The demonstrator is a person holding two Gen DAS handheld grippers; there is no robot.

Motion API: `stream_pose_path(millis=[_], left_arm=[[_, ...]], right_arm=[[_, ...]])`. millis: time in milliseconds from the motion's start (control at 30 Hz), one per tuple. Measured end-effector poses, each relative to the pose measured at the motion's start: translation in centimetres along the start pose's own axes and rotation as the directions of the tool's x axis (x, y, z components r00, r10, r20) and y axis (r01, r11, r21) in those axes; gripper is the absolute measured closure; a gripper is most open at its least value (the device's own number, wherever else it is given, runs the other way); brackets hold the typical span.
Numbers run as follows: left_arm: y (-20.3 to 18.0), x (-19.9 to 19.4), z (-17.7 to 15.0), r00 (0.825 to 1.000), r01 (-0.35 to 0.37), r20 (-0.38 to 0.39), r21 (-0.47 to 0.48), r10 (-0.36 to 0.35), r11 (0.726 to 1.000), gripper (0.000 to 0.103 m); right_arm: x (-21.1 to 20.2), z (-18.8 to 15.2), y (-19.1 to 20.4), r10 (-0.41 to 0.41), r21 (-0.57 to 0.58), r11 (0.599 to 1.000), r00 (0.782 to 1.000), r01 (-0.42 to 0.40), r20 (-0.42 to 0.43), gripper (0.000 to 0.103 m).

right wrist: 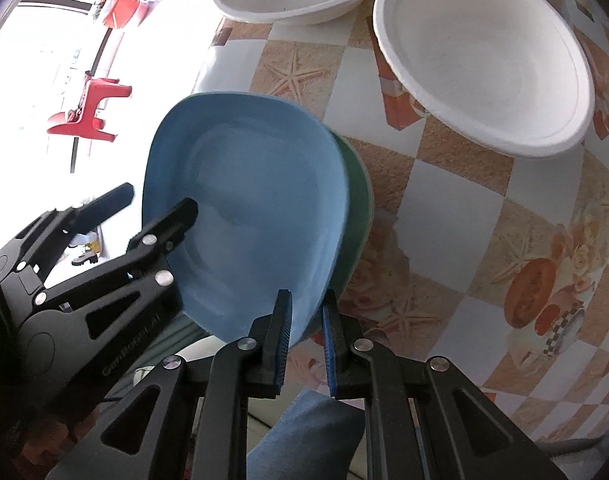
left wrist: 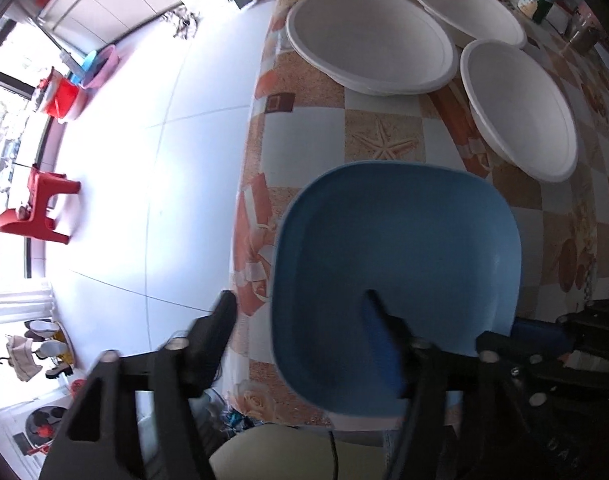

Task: Organize plates and bowls
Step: 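Carry the blue plate with both grippers and lower it onto the green plate, then open both grippers and move toward the white paper bowls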

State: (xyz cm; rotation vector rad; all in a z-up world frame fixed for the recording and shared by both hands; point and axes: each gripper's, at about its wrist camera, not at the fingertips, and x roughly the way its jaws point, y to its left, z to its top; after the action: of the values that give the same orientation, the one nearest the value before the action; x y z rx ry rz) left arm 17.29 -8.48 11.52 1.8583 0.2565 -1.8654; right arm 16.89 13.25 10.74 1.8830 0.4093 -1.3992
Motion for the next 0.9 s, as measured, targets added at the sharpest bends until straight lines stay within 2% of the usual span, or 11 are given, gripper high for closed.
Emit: stream_pose_path(millis=[33,67,100,267,567,700,900], left_arm=[[0.1,-0.2,0.0,1.0,-0.001,0.005,-0.002,0.001,1.0,0.026],[0.3,-0.3,0.0,1.0,-0.001,0.007,-0.008,0.001,1.0,0.025],[0.5,-0.4,0.0,1.0,-0.005,0.009,-0.021,0.005,1.0,0.025],[0.3,-1.2,0.7,0.999,0.046,0.016,-0.054,-0.045,0.997,0.024],[-3.4,-3.5,3.7,0.99,0.135,0.054,-0.023,-0.133,0.991,0.024],[-4.8,-4.1,5.6,0.985,0.158,0.07,-0.042,-0.155,0.986,0.024],[-6.3,-3.3,8.1,0.977,0.212,0.047,-0.122,-0.207,0.97,0.024]], right_arm=[[-0.3,-0.2,-0.4,-0.008,0.001,1.0,1.0,0.008,0.006,0.072],[-0.5,-0.4,-0.6,-0.021,0.005,1.0,1.0,0.021,0.015,0.036],[-1.0,-0.6,-1.0,-0.04,0.009,0.999,0.999,0.039,0.03,0.022],[-3.0,-2.3,-4.7,-0.063,0.055,0.997,0.996,0.06,0.068,0.022],[-5.9,-6.7,-12.1,-0.126,0.232,0.968,0.987,0.1,0.1,0.022],[-7.6,-6.2,-13.7,-0.146,0.256,0.961,0.979,0.106,0.143,0.022],[-9.5,-3.9,-14.1,-0.173,0.238,0.963,0.964,0.124,0.2,0.022]])
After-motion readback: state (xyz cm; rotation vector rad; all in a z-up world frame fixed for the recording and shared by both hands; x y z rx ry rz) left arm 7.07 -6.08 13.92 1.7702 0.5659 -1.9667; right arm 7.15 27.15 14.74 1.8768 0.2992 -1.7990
